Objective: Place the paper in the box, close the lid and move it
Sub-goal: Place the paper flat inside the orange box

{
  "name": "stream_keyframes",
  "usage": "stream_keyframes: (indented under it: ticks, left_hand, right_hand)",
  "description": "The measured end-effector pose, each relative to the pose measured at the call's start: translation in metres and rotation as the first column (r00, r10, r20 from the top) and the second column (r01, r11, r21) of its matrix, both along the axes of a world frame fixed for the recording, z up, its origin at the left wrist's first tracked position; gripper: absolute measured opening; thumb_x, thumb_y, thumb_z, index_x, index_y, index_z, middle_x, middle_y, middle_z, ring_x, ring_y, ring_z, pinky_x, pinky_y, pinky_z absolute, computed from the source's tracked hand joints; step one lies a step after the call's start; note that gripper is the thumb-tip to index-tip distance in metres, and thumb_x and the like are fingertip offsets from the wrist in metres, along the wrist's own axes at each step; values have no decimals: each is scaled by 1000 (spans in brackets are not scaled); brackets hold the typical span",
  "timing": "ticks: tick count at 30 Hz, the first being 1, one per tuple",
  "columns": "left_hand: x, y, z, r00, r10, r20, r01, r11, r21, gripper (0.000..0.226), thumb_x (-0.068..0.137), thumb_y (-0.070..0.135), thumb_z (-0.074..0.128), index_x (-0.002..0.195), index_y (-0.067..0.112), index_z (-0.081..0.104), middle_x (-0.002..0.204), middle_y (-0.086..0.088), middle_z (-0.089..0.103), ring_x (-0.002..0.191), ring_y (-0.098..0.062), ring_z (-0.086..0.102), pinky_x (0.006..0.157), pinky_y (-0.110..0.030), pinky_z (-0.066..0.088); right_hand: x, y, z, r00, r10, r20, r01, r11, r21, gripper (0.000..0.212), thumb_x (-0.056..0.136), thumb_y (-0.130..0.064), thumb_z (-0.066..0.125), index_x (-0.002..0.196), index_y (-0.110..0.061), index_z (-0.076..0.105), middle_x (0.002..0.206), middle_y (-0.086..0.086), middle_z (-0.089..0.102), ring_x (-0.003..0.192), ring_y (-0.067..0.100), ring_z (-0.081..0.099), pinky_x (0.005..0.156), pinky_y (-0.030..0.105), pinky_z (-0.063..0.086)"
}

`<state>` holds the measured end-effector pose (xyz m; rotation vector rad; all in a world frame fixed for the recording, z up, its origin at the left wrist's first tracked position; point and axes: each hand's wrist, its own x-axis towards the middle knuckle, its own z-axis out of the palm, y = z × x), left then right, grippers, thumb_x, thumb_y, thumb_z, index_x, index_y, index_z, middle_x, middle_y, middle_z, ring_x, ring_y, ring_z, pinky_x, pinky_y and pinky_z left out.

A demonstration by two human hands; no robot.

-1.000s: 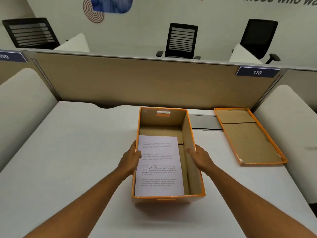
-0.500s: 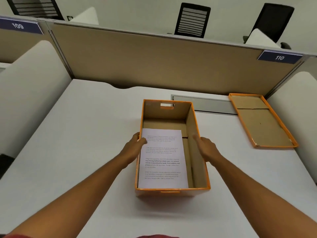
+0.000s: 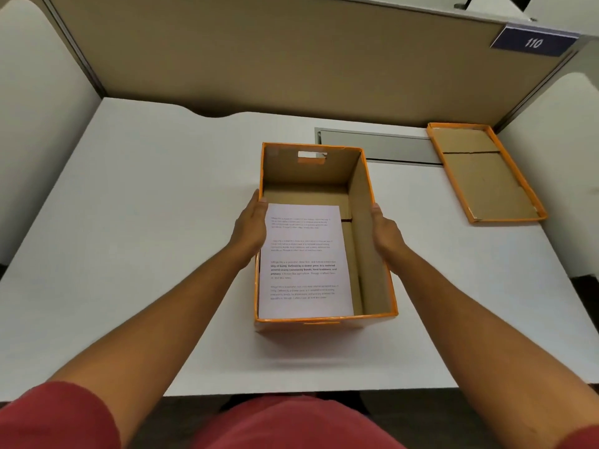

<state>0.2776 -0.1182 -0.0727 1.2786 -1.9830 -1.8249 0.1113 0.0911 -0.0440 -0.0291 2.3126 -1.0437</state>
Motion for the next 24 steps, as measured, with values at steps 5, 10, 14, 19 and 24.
stream_keyframes:
  ticks: [5, 10, 14, 19, 24]
  left_hand:
    - [21, 8, -12, 999, 18, 31, -17, 1000, -24, 59, 107, 58, 27, 161, 34, 32, 158, -1, 50, 139, -26, 53, 91, -33, 40]
    - [17, 6, -7, 999, 24, 22, -22, 998, -54, 58, 108, 56, 26, 162, 34, 30, 159, 0, 48, 140, -26, 51, 90, -30, 38]
    - [13, 1, 1, 999, 39, 9, -38, 997, -63, 56, 108, 56, 27, 161, 35, 31, 161, 0, 46, 144, -27, 47, 94, -32, 36]
    - [13, -3, 8, 999, 41, -11, -41, 995, -94, 57, 108, 56, 28, 160, 36, 32, 162, 1, 45, 132, -14, 50, 85, -20, 38]
    - [19, 1, 6, 999, 44, 5, -43, 995, -92, 56, 107, 57, 28, 160, 38, 32, 160, 2, 47, 93, 11, 39, 62, -6, 31]
  right_hand:
    - [19, 6, -16, 1000, 18, -8, -17, 999, 27, 80, 102, -66, 22, 119, 0, 63, 112, 22, 67, 103, 35, 64, 96, 50, 54]
    - [13, 4, -10, 997, 57, -54, -55, 998, 23, 82, 103, -64, 21, 121, 5, 62, 109, 24, 66, 88, 31, 67, 77, 35, 54]
    - [6, 0, -7, 995, 61, -80, -60, 998, 19, 80, 102, -66, 21, 104, 2, 63, 87, 15, 61, 74, 19, 55, 65, 29, 41]
    - [3, -2, -3, 992, 53, -113, -50, 998, 29, 63, 102, -67, 21, 82, -17, 54, 77, 5, 57, 66, 13, 52, 62, 26, 41]
    - [8, 2, -11, 992, 50, -113, -47, 999, 28, 72, 102, -67, 22, 92, -7, 61, 81, 9, 57, 64, 13, 49, 61, 26, 39]
